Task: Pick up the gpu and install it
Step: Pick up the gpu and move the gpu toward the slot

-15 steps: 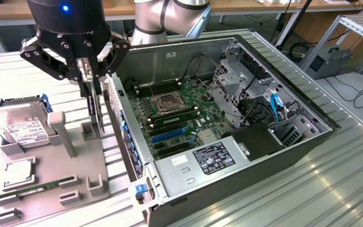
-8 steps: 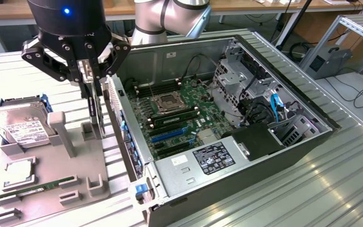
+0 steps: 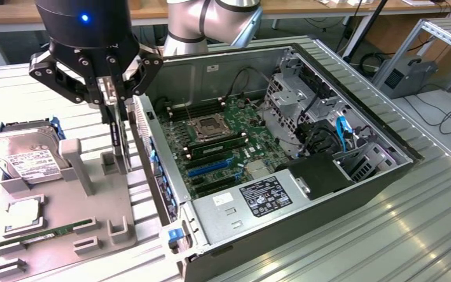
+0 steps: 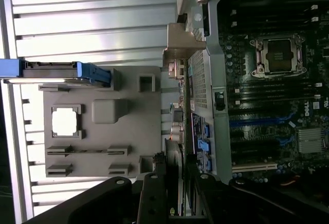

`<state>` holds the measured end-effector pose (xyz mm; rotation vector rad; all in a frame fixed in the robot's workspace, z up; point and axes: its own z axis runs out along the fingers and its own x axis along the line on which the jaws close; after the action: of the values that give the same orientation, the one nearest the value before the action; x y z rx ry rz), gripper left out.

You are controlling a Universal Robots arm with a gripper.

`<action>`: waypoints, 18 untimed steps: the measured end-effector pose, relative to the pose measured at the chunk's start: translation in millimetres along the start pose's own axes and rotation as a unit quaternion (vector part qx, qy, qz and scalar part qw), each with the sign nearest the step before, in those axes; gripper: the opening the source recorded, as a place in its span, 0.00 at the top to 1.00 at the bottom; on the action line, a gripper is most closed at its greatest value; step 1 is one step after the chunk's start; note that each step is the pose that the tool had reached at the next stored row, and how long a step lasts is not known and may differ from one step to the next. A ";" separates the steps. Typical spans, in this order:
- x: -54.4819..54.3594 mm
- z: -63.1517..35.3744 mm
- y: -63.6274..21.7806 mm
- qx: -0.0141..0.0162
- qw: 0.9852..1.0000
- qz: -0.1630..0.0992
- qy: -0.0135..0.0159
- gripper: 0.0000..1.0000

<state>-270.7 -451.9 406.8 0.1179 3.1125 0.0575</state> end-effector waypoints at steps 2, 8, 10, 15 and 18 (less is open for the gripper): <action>-0.1 0.9 0.0 0.000 1.000 0.000 0.000 0.74; -0.4 3.5 -0.1 0.000 1.000 0.000 0.000 0.74; -0.5 4.2 -0.1 0.000 1.000 0.000 0.000 0.74; -0.8 6.2 -0.2 0.000 1.000 0.000 0.000 0.74; -1.0 7.6 -0.2 0.000 1.000 0.000 0.000 0.74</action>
<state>-269.5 -451.9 399.2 0.1179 3.1124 0.0575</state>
